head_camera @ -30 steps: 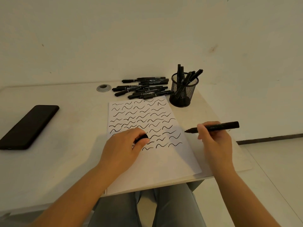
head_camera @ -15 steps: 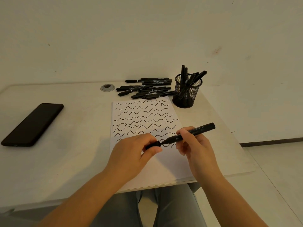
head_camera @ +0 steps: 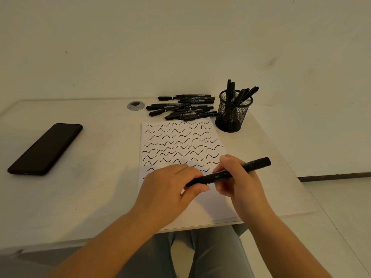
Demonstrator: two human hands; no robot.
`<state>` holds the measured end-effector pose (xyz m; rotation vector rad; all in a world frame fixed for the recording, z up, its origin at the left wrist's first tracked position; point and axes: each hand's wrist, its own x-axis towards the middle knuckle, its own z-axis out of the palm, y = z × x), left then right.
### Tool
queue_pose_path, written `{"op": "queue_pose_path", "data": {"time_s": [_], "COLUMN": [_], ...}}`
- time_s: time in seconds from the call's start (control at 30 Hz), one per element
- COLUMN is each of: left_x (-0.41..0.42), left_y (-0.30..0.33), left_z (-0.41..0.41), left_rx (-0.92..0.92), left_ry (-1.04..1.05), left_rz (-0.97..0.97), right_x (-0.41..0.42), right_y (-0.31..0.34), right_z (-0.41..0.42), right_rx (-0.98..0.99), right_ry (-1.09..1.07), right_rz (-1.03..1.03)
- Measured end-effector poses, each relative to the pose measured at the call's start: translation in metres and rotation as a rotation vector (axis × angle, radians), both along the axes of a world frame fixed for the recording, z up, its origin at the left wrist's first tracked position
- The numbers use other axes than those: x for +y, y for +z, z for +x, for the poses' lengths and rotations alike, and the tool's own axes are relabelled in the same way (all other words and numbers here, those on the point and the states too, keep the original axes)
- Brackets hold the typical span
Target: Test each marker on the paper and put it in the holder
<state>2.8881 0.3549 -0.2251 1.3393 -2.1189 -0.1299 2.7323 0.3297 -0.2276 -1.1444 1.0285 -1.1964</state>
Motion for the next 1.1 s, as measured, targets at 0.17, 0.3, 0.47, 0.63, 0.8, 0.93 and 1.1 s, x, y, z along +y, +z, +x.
{"op": "queue_pose_path", "data": {"time_s": [0.17, 0.3, 0.47, 0.63, 0.8, 0.93, 1.1], "left_x": [0.006, 0.006, 0.005, 0.004, -0.002, -0.013, -0.038], "left_y": [0.005, 0.009, 0.013, 0.014, 0.018, 0.015, 0.021], "left_z": [-0.005, -0.004, -0.001, 0.007, 0.015, 0.012, 0.014], "left_rx": [-0.002, -0.009, 0.024, 0.280, 0.444, 0.506, 0.414], "left_ry": [-0.008, -0.047, -0.089, -0.164, -0.325, -0.272, -0.090], "left_rz": [-0.064, -0.031, 0.134, 0.443, 0.717, 0.747, 0.587], "right_x": [0.007, 0.013, 0.012, 0.012, 0.010, -0.004, -0.033], "right_y": [0.003, 0.001, 0.000, 0.000, -0.007, -0.008, -0.005], "right_z": [0.013, 0.023, 0.026, 0.030, 0.033, 0.028, 0.010], "right_rx": [-0.064, -0.250, -0.296, -0.283, -0.280, -0.236, -0.217], "right_ry": [-0.123, -0.189, -0.167, -0.100, -0.030, 0.023, -0.068], "right_rz": [-0.028, -0.034, -0.035, -0.108, -0.218, -0.218, 0.012]}}
